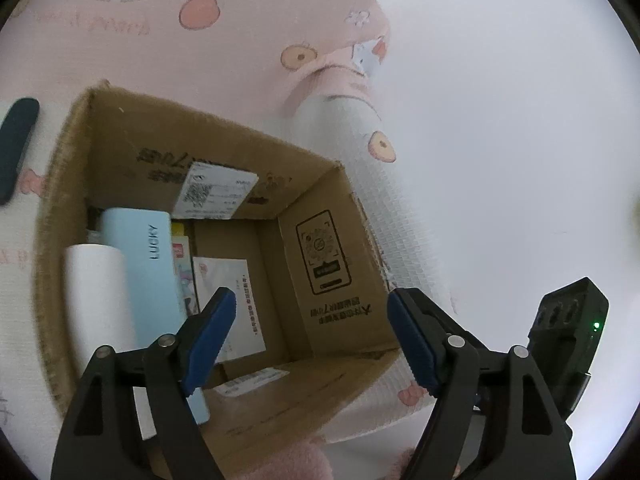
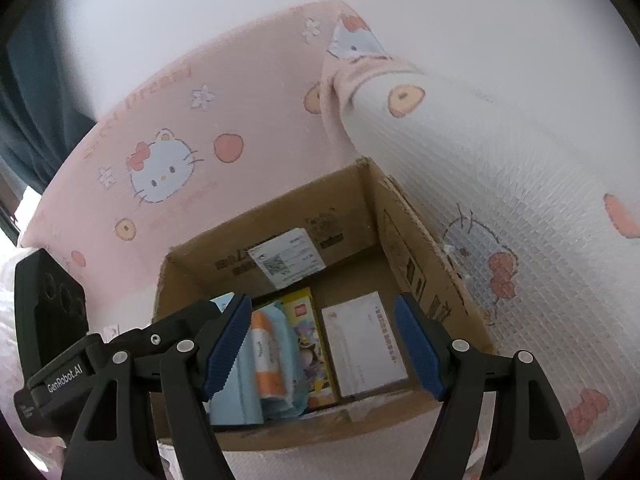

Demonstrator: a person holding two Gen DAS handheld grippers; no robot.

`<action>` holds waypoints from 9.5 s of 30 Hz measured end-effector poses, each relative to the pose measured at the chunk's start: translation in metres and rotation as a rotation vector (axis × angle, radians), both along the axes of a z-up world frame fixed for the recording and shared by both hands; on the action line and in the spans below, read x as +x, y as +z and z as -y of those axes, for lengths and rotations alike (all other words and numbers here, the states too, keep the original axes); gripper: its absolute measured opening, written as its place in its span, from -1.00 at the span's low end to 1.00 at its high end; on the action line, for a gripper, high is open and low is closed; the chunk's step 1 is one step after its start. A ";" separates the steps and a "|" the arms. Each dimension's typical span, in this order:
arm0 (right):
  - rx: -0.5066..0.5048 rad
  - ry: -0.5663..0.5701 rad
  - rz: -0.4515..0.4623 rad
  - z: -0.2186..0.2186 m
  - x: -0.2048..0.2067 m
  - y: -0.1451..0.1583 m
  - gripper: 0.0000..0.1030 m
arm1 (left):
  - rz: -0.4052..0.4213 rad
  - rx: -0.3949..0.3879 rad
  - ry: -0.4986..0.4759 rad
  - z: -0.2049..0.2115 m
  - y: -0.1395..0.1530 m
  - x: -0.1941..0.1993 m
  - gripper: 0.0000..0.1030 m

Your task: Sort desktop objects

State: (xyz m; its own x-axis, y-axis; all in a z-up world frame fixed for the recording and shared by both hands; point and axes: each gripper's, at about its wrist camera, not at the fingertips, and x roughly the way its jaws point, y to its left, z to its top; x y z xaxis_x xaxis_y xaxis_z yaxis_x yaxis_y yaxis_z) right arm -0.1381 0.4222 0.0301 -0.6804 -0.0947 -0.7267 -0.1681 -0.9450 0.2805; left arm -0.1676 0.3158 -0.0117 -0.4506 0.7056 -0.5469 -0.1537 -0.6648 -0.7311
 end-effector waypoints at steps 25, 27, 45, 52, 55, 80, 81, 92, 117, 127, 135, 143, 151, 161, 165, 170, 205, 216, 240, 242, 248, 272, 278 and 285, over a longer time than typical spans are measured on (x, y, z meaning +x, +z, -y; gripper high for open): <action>0.057 0.120 -0.022 0.053 0.043 0.019 0.43 | -0.089 -0.008 0.097 0.154 0.008 0.047 0.58; 0.058 0.153 -0.016 0.064 0.044 0.015 0.43 | -0.086 -0.025 0.126 0.179 0.003 0.049 0.58; -0.016 0.521 0.081 0.242 0.020 -0.031 0.43 | 0.001 -0.061 0.484 0.435 -0.038 0.102 0.58; -0.100 0.603 0.147 0.304 0.013 -0.061 0.43 | 0.030 -0.131 0.572 0.491 -0.062 0.117 0.58; -0.117 0.623 0.176 0.320 0.008 -0.074 0.43 | 0.042 -0.159 0.601 0.511 -0.070 0.119 0.58; -0.286 0.665 0.270 0.399 -0.003 -0.185 -0.81 | 0.055 -0.391 0.734 0.575 -0.150 0.145 0.54; -0.270 0.662 0.259 0.401 -0.002 -0.187 -0.82 | 0.033 -0.394 0.744 0.578 -0.150 0.148 0.06; -0.287 0.689 0.297 0.430 -0.006 -0.217 -0.82 | 0.090 -0.419 0.926 0.612 -0.166 0.152 -0.86; -0.264 0.648 0.252 0.489 -0.022 -0.263 -0.29 | 0.129 -0.428 0.915 0.613 -0.190 0.132 0.09; -0.176 0.669 0.286 0.496 0.004 -0.261 -0.68 | 0.155 -0.421 0.887 0.611 -0.190 0.152 -0.31; -0.107 0.718 0.354 0.497 0.054 -0.260 -0.68 | 0.147 -0.463 0.730 0.590 -0.188 0.174 -0.31; -0.140 0.713 0.367 0.511 0.054 -0.265 -0.68 | 0.153 -0.465 0.704 0.582 -0.189 0.180 -0.20; -0.172 0.670 0.325 0.487 0.039 -0.267 -0.42 | 0.132 -0.567 0.643 0.569 -0.188 0.171 0.07; -0.036 0.735 0.297 0.474 0.055 -0.259 -0.40 | 0.156 -0.507 0.697 0.569 -0.189 0.176 -0.23; -0.021 0.721 0.307 0.462 0.055 -0.256 -0.46 | 0.167 -0.476 0.681 0.557 -0.189 0.176 -0.29; 0.028 0.678 0.278 0.426 0.055 -0.247 -0.46 | 0.160 -0.482 0.588 0.510 -0.188 0.161 -0.29; 0.016 0.287 0.309 0.171 0.020 -0.245 -0.46 | 0.021 -0.571 0.076 0.270 -0.182 0.046 -0.32; 0.070 0.400 0.449 0.203 0.060 -0.243 -0.53 | -0.038 -0.567 -0.083 0.249 -0.179 -0.021 -0.68; 0.144 0.390 0.347 0.163 0.040 -0.213 -0.09 | 0.106 -0.376 0.127 0.297 -0.179 0.032 0.05; 0.152 0.407 0.338 0.164 0.030 -0.216 -0.09 | 0.142 -0.326 0.149 0.299 -0.185 0.036 0.04; 0.031 0.407 0.336 0.161 0.007 -0.238 -0.09 | 0.176 -0.224 0.171 0.294 -0.193 0.048 0.04; -0.160 0.395 0.349 0.159 0.023 -0.243 -0.42 | 0.198 -0.230 0.154 0.288 -0.195 0.047 -0.32; -0.229 0.339 0.317 0.149 0.013 -0.249 -0.28 | 0.208 -0.170 0.188 0.293 -0.197 0.049 -0.04; -0.255 0.329 0.282 0.150 0.012 -0.252 -0.27 | 0.221 -0.113 0.198 0.288 -0.202 0.038 -0.04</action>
